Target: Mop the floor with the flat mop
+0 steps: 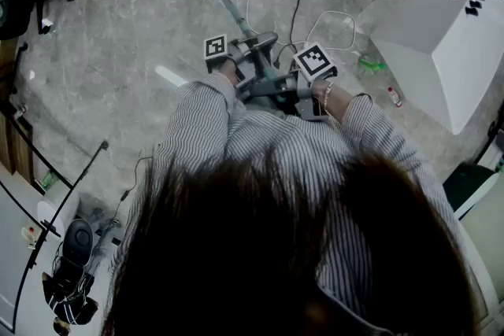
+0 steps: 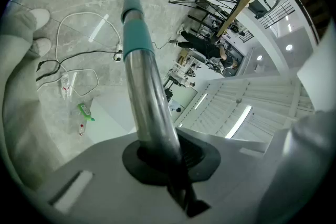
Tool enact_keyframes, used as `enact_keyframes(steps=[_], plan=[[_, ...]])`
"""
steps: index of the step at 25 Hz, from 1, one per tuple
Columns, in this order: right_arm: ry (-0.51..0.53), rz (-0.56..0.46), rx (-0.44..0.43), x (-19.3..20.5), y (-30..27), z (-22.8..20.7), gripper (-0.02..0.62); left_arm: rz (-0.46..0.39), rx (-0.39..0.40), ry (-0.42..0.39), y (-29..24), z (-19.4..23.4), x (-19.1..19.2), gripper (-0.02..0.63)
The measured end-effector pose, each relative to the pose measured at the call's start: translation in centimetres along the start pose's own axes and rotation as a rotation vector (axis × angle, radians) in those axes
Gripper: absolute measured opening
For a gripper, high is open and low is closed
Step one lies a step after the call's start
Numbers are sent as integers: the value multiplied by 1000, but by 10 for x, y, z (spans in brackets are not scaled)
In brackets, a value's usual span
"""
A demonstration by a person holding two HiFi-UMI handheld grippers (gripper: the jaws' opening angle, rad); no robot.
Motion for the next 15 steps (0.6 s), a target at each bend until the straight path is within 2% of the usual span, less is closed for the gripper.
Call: enact_keyframes(steps=[15], plan=[[8,3,-7,-1,0,1,98,3,2,-1,-1,-2,0,14]])
Point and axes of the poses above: the fingertips, and each gripper's own axes: y backward along the fingers, z to its left, x out of its underside, the point moved 6 cm from there along y, backward along the fingers, and after that the axes turned 13 degrees about y, right-handed, at the moved point
